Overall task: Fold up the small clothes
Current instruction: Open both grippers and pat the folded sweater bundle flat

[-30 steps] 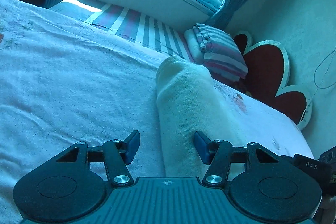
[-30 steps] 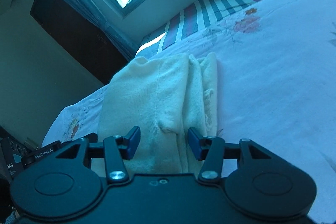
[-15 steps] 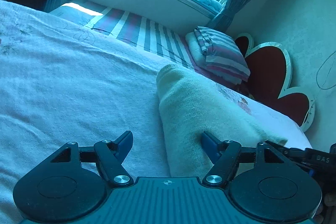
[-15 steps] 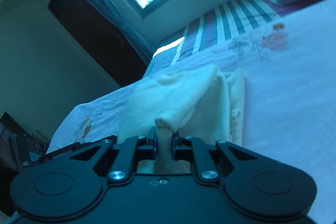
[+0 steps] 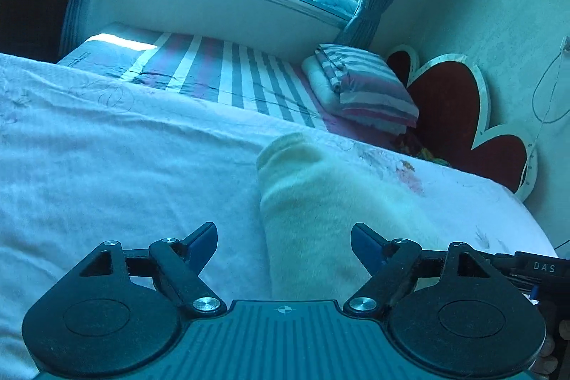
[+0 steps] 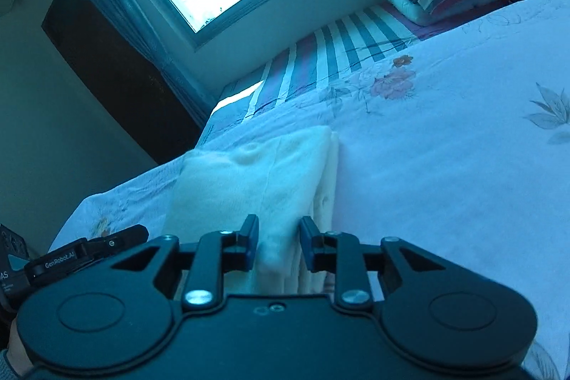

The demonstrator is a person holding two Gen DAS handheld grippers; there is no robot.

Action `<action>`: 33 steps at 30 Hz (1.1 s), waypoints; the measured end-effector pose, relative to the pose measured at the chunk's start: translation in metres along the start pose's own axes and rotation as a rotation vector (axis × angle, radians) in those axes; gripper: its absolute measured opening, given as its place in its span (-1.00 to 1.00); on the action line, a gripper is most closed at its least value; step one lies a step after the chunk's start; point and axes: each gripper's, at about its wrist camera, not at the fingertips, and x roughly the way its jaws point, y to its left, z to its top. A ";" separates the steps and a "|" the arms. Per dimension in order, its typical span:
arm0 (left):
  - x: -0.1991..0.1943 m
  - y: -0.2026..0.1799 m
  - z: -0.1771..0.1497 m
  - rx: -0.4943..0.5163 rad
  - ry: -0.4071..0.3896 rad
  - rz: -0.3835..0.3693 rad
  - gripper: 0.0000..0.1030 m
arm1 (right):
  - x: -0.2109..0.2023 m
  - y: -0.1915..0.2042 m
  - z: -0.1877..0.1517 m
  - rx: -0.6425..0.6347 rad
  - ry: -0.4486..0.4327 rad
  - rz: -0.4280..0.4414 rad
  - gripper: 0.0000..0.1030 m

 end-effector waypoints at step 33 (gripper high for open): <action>-0.045 -0.001 -0.058 0.065 0.089 0.040 0.81 | -0.053 0.014 -0.048 -0.158 0.136 -0.022 -0.48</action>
